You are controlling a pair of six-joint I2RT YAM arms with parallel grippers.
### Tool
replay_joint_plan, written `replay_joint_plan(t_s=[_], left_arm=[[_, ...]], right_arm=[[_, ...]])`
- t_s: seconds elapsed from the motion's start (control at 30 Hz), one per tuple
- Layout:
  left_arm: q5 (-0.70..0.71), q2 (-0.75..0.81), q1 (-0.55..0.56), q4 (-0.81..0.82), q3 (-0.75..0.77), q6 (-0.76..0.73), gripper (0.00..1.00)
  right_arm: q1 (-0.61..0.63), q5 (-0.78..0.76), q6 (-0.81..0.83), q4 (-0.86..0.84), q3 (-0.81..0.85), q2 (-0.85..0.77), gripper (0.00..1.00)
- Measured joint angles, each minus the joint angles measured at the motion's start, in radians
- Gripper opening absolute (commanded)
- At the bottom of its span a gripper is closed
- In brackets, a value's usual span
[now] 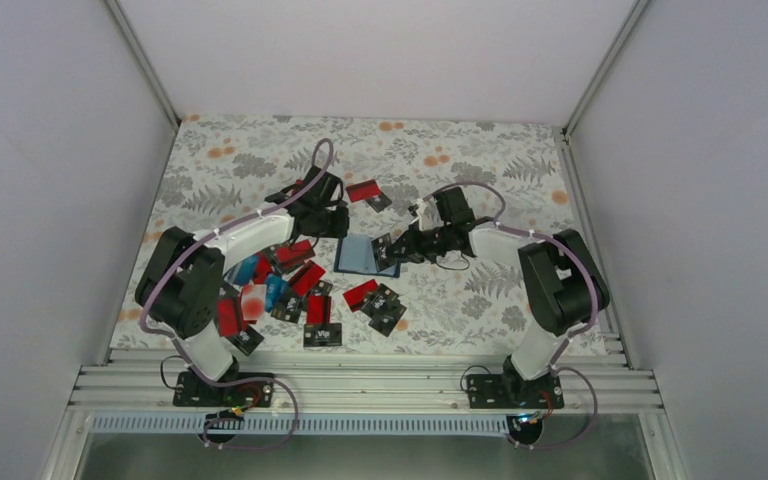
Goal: Put the credit cards into the card holder
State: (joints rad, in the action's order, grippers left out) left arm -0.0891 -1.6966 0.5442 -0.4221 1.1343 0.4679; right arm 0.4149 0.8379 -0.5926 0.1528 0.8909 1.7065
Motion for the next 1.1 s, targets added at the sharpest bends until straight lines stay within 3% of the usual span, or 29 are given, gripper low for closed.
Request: replay_joint_plan(t_s=[0.4,1.1], left_arm=[[-0.019,-0.066,-0.033,0.001,-0.021,-0.032,0.2],[-0.091,-0.131,-0.064,0.051,-0.08,-0.034,0.17]], right_arm=[[0.017,0.001,0.002,-0.006,0.048,0.139,0.04],[0.024,0.024,0.002,-0.008,0.091,0.183,0.04]])
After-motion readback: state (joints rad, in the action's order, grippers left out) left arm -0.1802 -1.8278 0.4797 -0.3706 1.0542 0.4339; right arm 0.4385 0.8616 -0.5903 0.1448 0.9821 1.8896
